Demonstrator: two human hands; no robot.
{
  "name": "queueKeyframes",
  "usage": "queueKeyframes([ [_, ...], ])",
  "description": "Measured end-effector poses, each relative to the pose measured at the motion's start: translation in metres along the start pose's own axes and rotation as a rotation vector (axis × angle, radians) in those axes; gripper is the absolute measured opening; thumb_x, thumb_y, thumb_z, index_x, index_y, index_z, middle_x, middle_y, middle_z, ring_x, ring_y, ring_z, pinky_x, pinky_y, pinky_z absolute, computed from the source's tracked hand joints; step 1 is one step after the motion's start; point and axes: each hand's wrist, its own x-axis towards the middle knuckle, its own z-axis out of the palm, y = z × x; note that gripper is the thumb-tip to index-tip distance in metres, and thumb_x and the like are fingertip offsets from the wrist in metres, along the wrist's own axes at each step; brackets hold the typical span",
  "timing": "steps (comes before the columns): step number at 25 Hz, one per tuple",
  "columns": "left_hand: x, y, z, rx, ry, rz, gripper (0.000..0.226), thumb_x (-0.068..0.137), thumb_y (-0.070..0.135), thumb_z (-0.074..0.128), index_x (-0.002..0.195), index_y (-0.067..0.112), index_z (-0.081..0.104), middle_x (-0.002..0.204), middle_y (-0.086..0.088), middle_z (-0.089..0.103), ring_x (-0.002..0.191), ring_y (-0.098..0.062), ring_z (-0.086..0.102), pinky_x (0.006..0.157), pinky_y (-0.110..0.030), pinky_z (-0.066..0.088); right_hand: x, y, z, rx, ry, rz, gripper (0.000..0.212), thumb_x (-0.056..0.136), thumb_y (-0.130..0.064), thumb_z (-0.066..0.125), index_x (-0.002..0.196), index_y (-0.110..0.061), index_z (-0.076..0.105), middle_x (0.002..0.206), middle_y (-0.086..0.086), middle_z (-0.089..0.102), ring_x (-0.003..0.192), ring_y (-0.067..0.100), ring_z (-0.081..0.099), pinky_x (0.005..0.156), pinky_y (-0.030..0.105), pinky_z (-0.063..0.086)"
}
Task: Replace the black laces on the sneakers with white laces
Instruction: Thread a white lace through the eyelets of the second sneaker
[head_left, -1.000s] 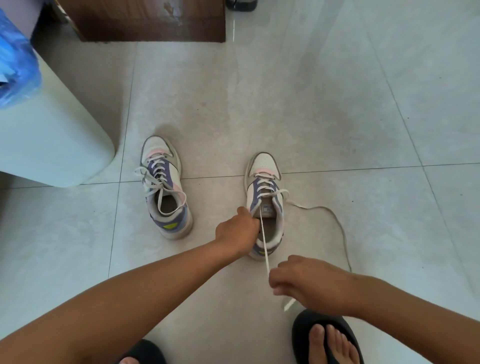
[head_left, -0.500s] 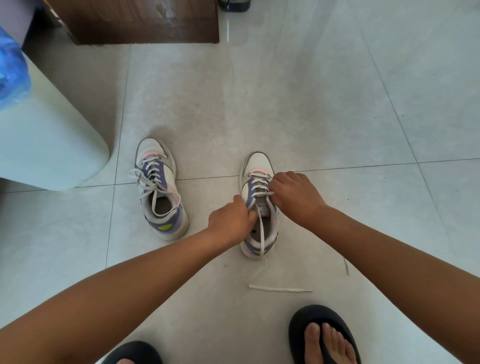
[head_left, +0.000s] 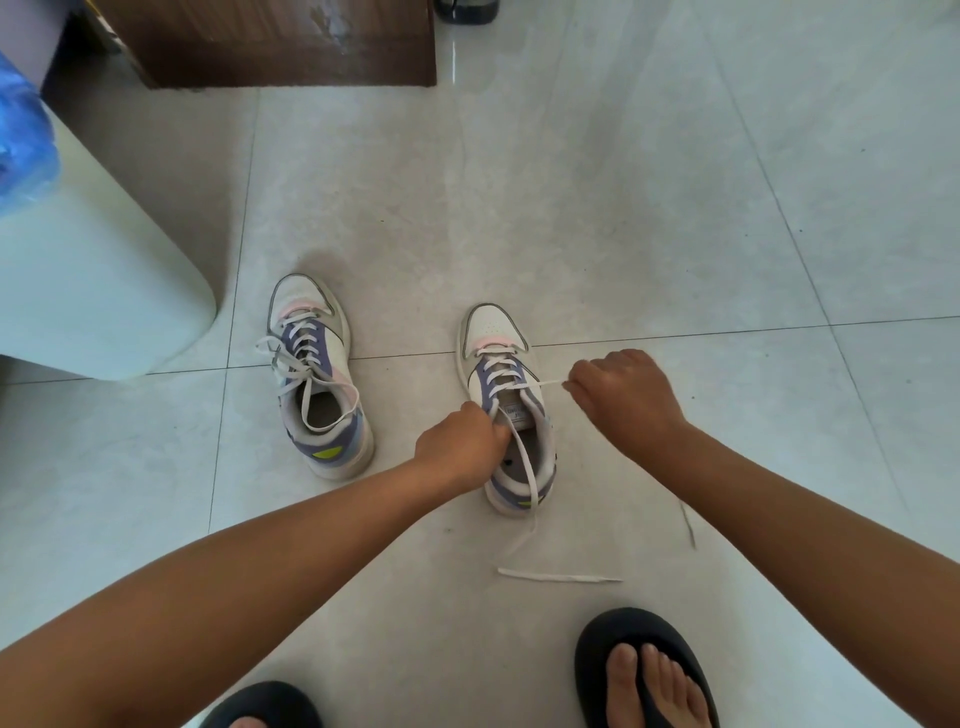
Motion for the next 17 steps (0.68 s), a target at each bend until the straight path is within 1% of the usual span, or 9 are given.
queueKeyframes([
  [2, -0.001, -0.002, -0.001, -0.007, -0.016, -0.007, 0.026, 0.096, 0.036, 0.035, 0.099, 0.012, 0.044, 0.094, -0.004, 0.05, 0.084, -0.023, 0.048, 0.072, -0.03, 0.034, 0.004, 0.009, -0.004, 0.039, -0.006, 0.183, 0.024, 0.077, -0.019, 0.077, 0.067, -0.006, 0.059, 0.053, 0.011, 0.059, 0.05, 0.032, 0.056, 0.052, 0.03, 0.041],
  [4, -0.001, -0.002, 0.0, -0.01, -0.023, -0.007, 0.024, 0.096, 0.036, 0.035, 0.096, 0.014, 0.044, 0.093, -0.003, 0.05, 0.083, -0.022, 0.048, 0.071, -0.029, 0.034, 0.006, 0.021, -0.006, 0.157, -0.083, 0.432, 0.025, 0.092, -0.03, 0.058, 0.085, -0.006, 0.06, 0.071, 0.011, 0.065, 0.069, 0.033, 0.059, 0.059, 0.031, 0.037],
  [6, 0.0, -0.003, -0.001, 0.002, -0.022, 0.003, 0.024, 0.096, 0.036, 0.034, 0.095, 0.014, 0.044, 0.092, -0.002, 0.049, 0.083, -0.022, 0.048, 0.071, -0.029, 0.035, 0.004, 0.036, -0.005, 0.284, -0.088, 0.621, 0.026, 0.095, -0.033, 0.052, 0.088, -0.008, 0.059, 0.079, 0.006, 0.066, 0.078, 0.028, 0.059, 0.064, 0.032, 0.038],
  [8, 0.001, -0.004, -0.002, 0.008, -0.023, 0.01, 0.026, 0.097, 0.038, 0.034, 0.094, 0.015, 0.045, 0.091, -0.001, 0.05, 0.082, -0.021, 0.05, 0.071, -0.029, 0.036, 0.0, 0.052, -0.003, 0.357, -0.037, 0.8, 0.022, 0.093, -0.029, 0.052, 0.087, -0.01, 0.059, 0.08, 0.002, 0.067, 0.079, 0.023, 0.058, 0.065, 0.031, 0.038],
  [10, 0.003, -0.006, -0.003, 0.011, -0.033, 0.016, 0.028, 0.097, 0.04, 0.033, 0.093, 0.016, 0.046, 0.09, -0.001, 0.052, 0.082, -0.021, 0.051, 0.071, -0.029, 0.037, -0.008, 0.071, -0.004, 0.413, 0.008, 0.968, 0.018, 0.091, -0.024, 0.052, 0.086, -0.009, 0.06, 0.076, 0.0, 0.066, 0.077, 0.02, 0.057, 0.063, 0.029, 0.036],
  [12, 0.003, -0.007, -0.005, 0.01, -0.044, 0.027, 0.03, 0.097, 0.04, 0.033, 0.086, 0.016, 0.048, 0.087, -0.002, 0.054, 0.08, -0.02, 0.053, 0.069, -0.029, 0.038, -0.021, 0.093, -0.004, 0.512, 0.042, 1.104, 0.019, 0.09, -0.021, 0.053, 0.081, -0.006, 0.063, 0.07, 0.0, 0.066, 0.074, 0.018, 0.061, 0.059, 0.027, 0.039],
  [14, 0.002, -0.009, -0.008, 0.033, -0.041, 0.025, 0.032, 0.098, 0.039, 0.034, 0.08, 0.016, 0.047, 0.083, -0.001, 0.053, 0.078, -0.02, 0.051, 0.068, -0.029, 0.037, -0.037, 0.113, 0.002, 0.664, 0.066, 1.226, 0.024, 0.088, -0.019, 0.057, 0.068, -0.007, 0.063, 0.067, 0.004, 0.069, 0.059, 0.01, 0.064, 0.057, 0.023, 0.042],
  [15, 0.001, -0.011, -0.011, 0.049, -0.034, 0.018, 0.031, 0.098, 0.038, 0.034, 0.082, 0.014, 0.047, 0.085, -0.002, 0.052, 0.08, -0.021, 0.05, 0.069, -0.029, 0.036, -0.044, 0.121, 0.004, 0.757, 0.085, 1.301, 0.025, 0.086, -0.018, 0.059, 0.065, -0.007, 0.063, 0.066, 0.006, 0.071, 0.049, 0.006, 0.061, 0.055, 0.022, 0.043],
  [17, 0.0, -0.015, -0.016, 0.067, -0.021, 0.009, 0.029, 0.098, 0.037, 0.034, 0.088, 0.013, 0.047, 0.09, -0.005, 0.05, 0.083, -0.024, 0.048, 0.073, -0.029, 0.035, -0.055, 0.135, 0.005, 0.948, 0.125, 1.448, 0.021, 0.086, -0.016, 0.06, 0.066, -0.007, 0.062, 0.073, 0.011, 0.071, 0.041, 0.008, 0.054, 0.046, 0.019, 0.04],
])
